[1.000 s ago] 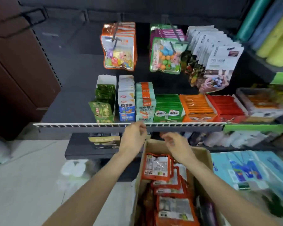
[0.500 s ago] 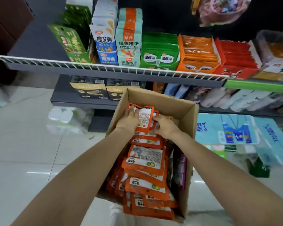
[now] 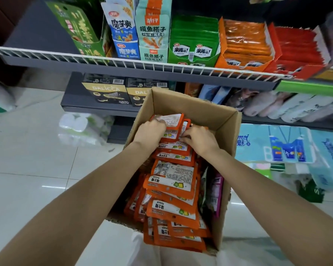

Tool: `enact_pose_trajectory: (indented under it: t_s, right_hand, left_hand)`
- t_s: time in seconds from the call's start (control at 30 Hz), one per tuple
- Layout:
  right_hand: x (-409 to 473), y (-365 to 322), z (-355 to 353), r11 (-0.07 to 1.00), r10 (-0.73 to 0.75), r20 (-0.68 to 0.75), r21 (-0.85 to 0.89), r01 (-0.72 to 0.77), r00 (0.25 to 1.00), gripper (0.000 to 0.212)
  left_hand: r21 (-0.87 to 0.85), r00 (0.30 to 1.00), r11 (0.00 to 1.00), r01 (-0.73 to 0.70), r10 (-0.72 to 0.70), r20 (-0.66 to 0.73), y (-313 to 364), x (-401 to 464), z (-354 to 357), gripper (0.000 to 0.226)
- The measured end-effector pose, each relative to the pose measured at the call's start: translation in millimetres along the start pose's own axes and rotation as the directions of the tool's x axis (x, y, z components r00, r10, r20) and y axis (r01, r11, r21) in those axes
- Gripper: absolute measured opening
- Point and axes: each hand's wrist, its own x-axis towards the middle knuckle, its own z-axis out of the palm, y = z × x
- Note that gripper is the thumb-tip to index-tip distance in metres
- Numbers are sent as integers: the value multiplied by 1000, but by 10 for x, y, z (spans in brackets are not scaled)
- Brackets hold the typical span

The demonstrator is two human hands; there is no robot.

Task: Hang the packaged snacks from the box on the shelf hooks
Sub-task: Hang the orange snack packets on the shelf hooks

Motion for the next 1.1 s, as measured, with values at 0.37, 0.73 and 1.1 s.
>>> enact_pose_trajectory:
  t_s: [0.37, 0.73, 1.1]
  right_hand:
    - [-69, 11, -154, 976, 16, -118, 217, 10, 993, 13]
    - [-302, -335, -1035, 936, -122, -325, 278, 218, 938, 17]
    - [-367, -1448, -2123, 805, -112, -584, 422, 418, 804, 17]
  left_hand:
    - [-528, 926, 837, 145, -303, -225, -402, -147, -525, 13]
    - [-667, 859, 742, 63, -380, -342, -579, -419, -1132, 10]
    - [-526, 788, 849, -47, -292, -542, -984, -934, -2140, 8]
